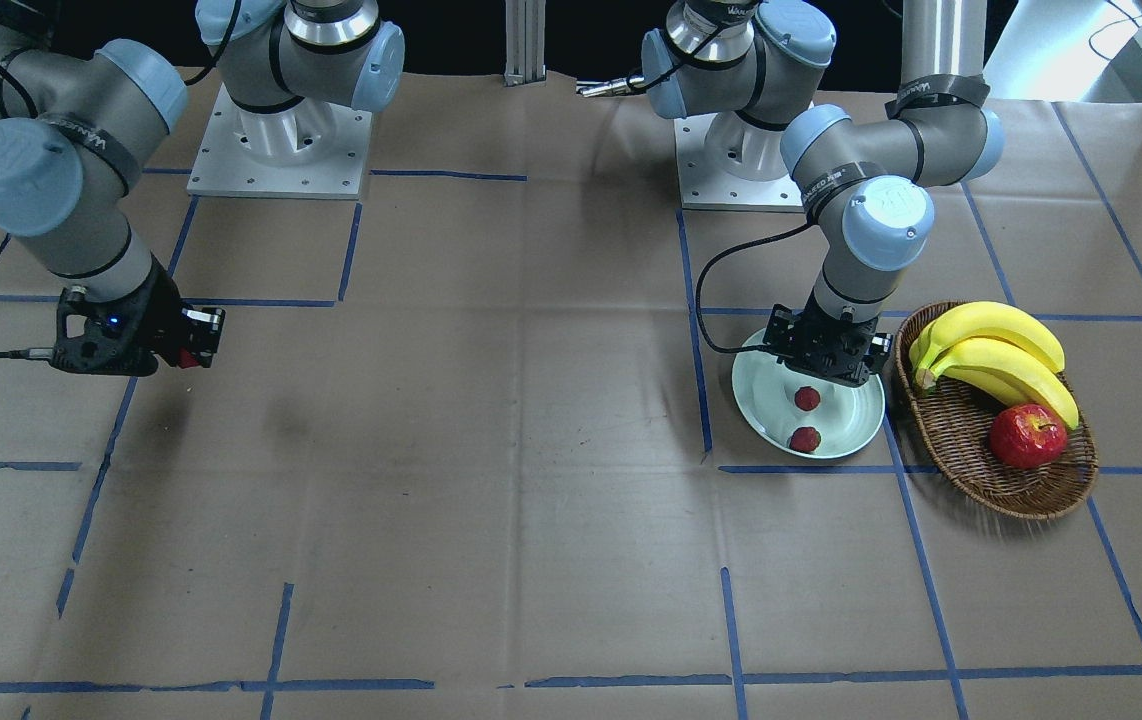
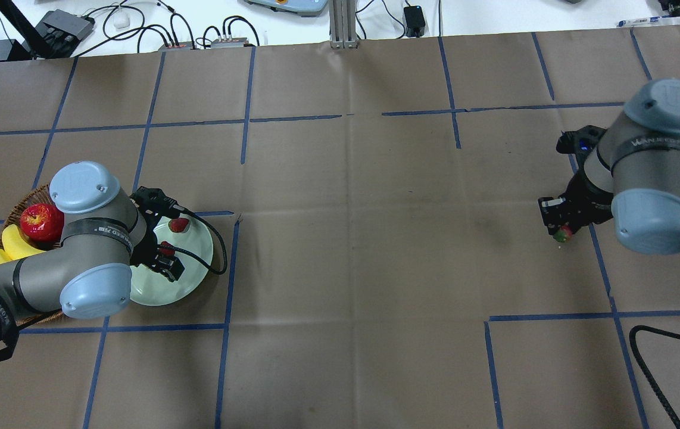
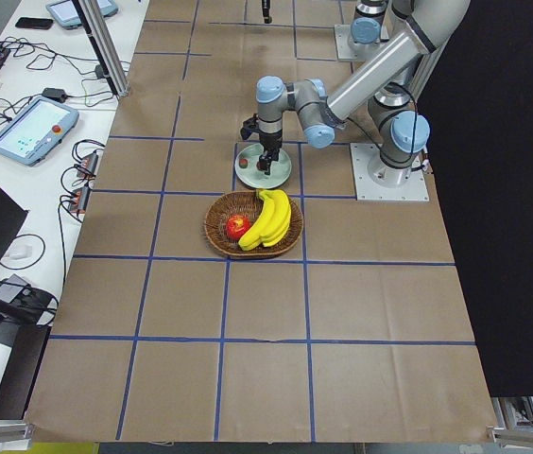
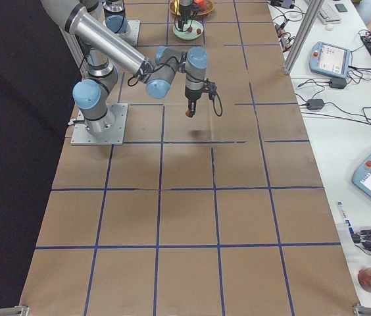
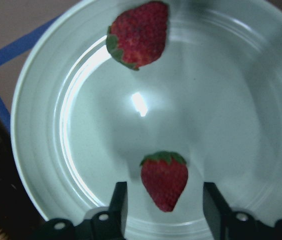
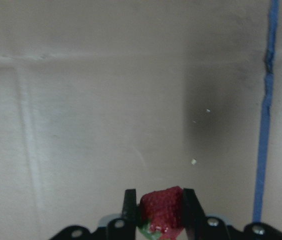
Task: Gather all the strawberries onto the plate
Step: 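Place strawberry on plate with left gripper while right carries its strawberry center, then release the strawberry at center and withdraw the right gripper while the left grasps it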
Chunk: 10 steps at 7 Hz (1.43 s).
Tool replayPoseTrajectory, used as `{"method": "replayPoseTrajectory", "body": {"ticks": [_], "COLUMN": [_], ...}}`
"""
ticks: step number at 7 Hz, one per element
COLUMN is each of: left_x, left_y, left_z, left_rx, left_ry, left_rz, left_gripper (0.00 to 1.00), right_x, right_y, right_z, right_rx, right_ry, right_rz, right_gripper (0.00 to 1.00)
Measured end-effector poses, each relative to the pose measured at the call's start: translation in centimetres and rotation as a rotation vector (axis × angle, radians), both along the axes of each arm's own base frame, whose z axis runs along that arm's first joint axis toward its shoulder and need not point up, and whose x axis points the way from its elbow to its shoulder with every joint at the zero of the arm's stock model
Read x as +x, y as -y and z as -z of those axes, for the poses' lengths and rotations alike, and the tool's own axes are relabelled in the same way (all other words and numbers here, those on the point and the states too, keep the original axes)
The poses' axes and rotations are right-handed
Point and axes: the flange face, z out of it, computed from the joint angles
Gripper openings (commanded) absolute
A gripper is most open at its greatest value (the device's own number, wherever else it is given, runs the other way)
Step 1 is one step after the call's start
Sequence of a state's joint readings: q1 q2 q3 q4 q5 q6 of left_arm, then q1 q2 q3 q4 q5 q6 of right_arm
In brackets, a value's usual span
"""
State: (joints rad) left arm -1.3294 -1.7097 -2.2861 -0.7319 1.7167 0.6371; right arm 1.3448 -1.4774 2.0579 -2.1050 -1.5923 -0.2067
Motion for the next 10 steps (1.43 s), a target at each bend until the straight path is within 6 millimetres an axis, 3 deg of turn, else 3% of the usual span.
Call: {"method": "replayPoseTrajectory", "body": {"ticks": [2,4,5,6,7,8,9,10], "left_x": [-0.2,-0.9,-1.3,-1.7,-2.1,-2.4,-2.8,-3.9], "left_y": [0.4,1.0,1.3,1.7,2.0,2.2,2.5,3.0], "left_z": [-0.1,-0.2,-0.4,-0.7,-0.8,-1.0,-1.2,-1.8], "left_rx": [-0.013,-0.041,-0.056,-0.071,-0.082,-0.092,-0.1,-0.109], "left_ry": [-0.03,-0.111,-0.145,-0.167,-0.193,-0.222,-0.236,-0.24], "left_rz": [-0.007,-0.022,-0.05,-0.085,-0.121,-0.156,-0.181,-0.197], "left_gripper": [0.98,0.98,0.98,0.98,0.98,0.98,0.98,0.98], "right_x": [10.6,23.1,28.3,31.8,33.8,34.6,34.9,34.9], "right_y": [3.9,5.9,6.4,6.8,7.0,7.1,7.0,7.2], "right_z": [-0.7,0.9,2.4,4.3,5.8,6.7,7.3,7.5], "right_rx": [-0.009,-0.001,0.008,0.018,0.022,0.028,0.034,0.038], "right_ry": [0.024,0.06,0.063,0.059,0.057,0.055,0.053,0.052], "right_rz": [-0.007,0.021,0.031,0.042,0.055,0.061,0.065,0.07], "right_gripper": [0.02,0.03,0.03,0.05,0.11,0.71,1.0,1.0]}}
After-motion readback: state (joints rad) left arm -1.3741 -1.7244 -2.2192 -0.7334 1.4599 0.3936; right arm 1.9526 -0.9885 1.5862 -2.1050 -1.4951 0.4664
